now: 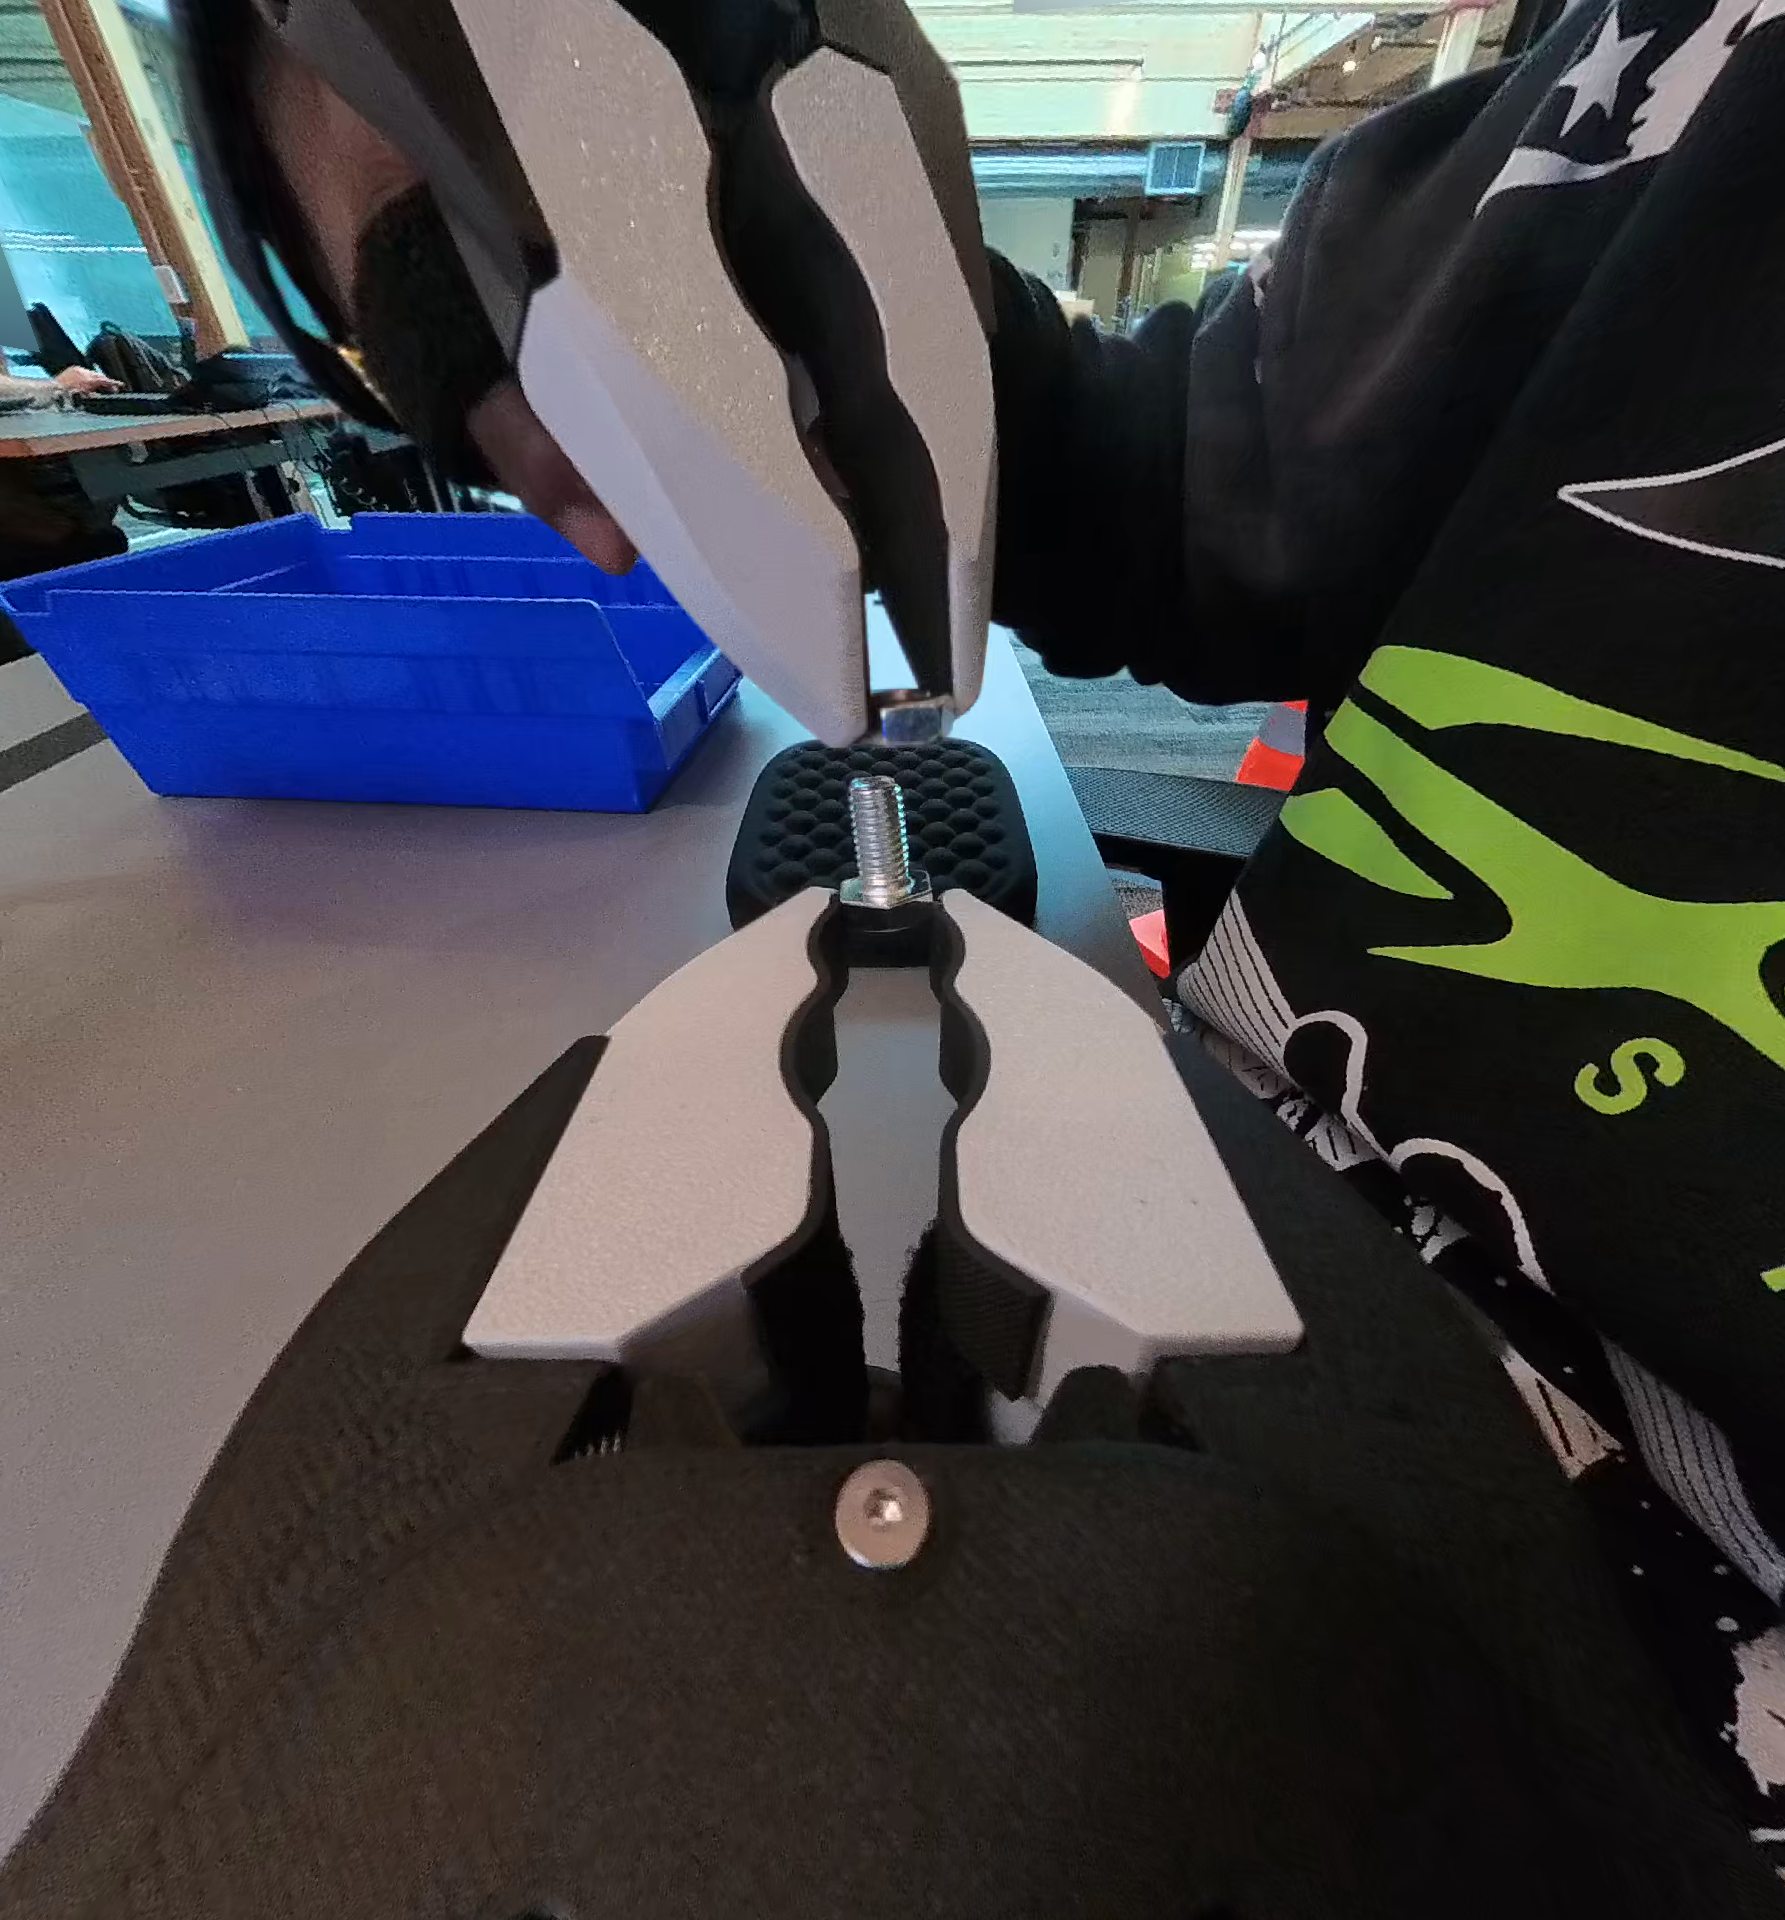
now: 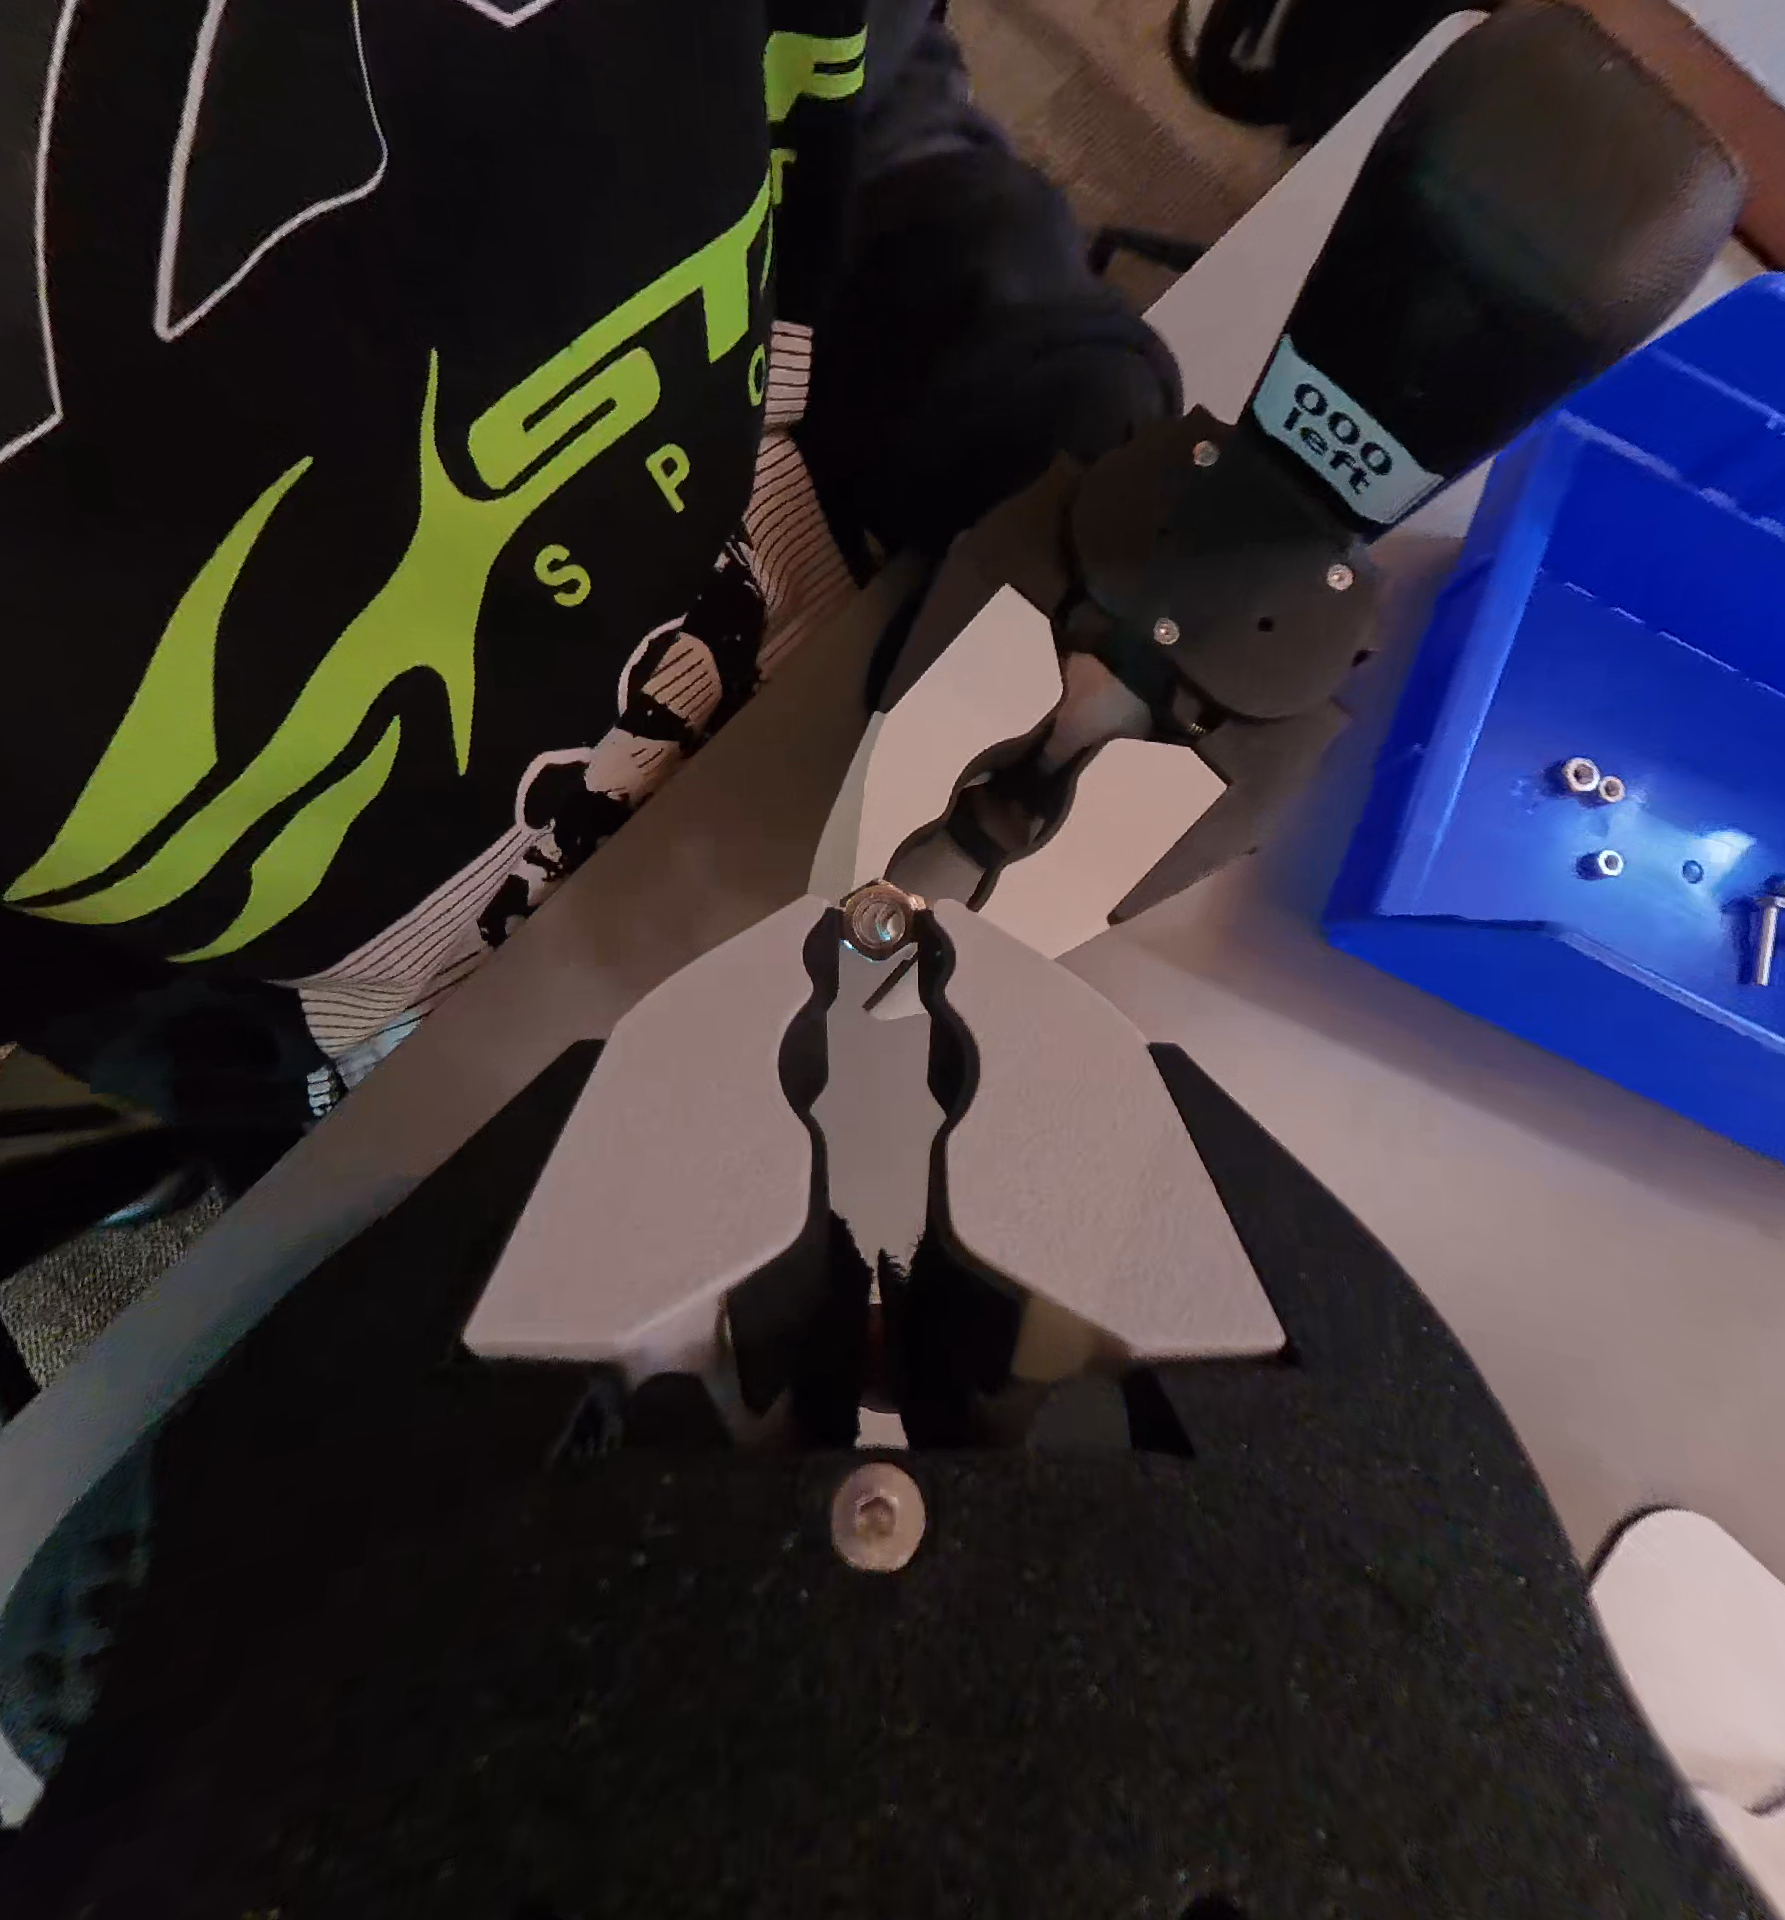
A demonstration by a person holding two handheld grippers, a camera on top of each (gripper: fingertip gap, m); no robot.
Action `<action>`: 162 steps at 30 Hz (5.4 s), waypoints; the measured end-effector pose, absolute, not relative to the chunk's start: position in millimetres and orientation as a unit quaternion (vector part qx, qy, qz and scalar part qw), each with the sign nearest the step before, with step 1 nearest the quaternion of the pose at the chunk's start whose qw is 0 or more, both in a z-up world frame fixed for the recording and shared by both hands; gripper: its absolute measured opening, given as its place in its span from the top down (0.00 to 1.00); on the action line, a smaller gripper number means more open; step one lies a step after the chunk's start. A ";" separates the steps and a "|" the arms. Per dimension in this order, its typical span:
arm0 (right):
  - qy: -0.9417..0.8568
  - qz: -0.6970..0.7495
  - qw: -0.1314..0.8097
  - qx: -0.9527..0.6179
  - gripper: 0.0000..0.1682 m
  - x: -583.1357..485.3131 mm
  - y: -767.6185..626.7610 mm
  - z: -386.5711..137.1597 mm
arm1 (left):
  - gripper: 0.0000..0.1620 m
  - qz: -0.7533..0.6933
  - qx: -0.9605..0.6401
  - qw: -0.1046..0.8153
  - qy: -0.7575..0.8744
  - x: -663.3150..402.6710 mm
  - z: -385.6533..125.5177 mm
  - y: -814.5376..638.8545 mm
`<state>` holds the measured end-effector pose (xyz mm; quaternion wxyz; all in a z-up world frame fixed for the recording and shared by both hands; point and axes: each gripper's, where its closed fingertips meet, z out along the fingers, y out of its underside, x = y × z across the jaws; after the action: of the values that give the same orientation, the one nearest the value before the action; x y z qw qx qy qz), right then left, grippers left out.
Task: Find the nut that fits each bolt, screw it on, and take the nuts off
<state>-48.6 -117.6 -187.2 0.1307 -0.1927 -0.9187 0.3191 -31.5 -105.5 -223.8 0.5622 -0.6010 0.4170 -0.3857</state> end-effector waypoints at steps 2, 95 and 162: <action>-0.920 0.322 0.123 -0.186 0.92 -49.7 -118.4 -187.3 | 0.91 -0.385 -0.601 0.560 0.421 -30.7 -224.8 -106.2; -0.558 0.607 0.321 -0.466 0.70 -65.9 -95.7 -173.9 | 0.91 -0.321 -0.638 0.635 0.295 -57.0 -212.2 -72.7; -0.558 0.594 0.366 -0.449 0.68 -75.1 -102.5 -183.9 | 0.91 -0.311 -0.646 0.622 0.315 -51.6 -218.3 -73.4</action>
<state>-75.1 -102.5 -183.9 0.3658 -0.4486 -0.5582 0.5945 -51.6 -73.4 -218.3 0.6225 -0.6457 0.3147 -0.3107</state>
